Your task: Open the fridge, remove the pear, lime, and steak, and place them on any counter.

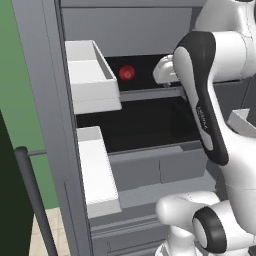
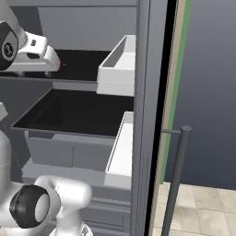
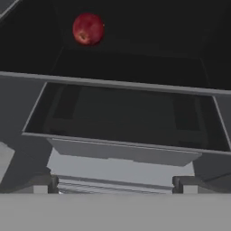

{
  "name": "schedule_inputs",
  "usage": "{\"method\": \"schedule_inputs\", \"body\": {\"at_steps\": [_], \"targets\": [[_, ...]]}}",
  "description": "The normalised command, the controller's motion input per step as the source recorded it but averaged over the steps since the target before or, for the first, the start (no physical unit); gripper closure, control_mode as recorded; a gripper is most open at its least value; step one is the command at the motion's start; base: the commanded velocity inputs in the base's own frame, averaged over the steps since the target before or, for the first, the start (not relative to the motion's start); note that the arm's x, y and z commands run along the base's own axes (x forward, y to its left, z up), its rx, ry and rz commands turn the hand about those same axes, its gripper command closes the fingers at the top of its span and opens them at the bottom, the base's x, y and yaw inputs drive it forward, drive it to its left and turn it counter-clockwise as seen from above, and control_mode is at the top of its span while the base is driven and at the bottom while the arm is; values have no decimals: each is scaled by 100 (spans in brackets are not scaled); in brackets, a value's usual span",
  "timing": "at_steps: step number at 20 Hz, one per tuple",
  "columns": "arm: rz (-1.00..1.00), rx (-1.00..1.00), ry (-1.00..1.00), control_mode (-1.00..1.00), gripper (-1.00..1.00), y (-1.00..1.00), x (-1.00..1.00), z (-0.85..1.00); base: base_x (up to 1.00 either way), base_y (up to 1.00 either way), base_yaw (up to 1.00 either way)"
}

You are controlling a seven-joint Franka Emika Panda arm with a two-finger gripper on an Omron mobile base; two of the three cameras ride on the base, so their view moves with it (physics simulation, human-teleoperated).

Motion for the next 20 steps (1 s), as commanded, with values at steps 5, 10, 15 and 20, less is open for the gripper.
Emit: {"method": "schedule_inputs", "body": {"at_steps": [5,10,15,20], "targets": [[0,7,-1,-100,-100,26,61,5,0,0,0],[0,6,2,-100,-100,32,61,0,0,0,0],[5,0,5,-100,-100,7,4,-5,0,0,0],[0,0,0,-100,-100,25,63,-17,0,0,0]]}}
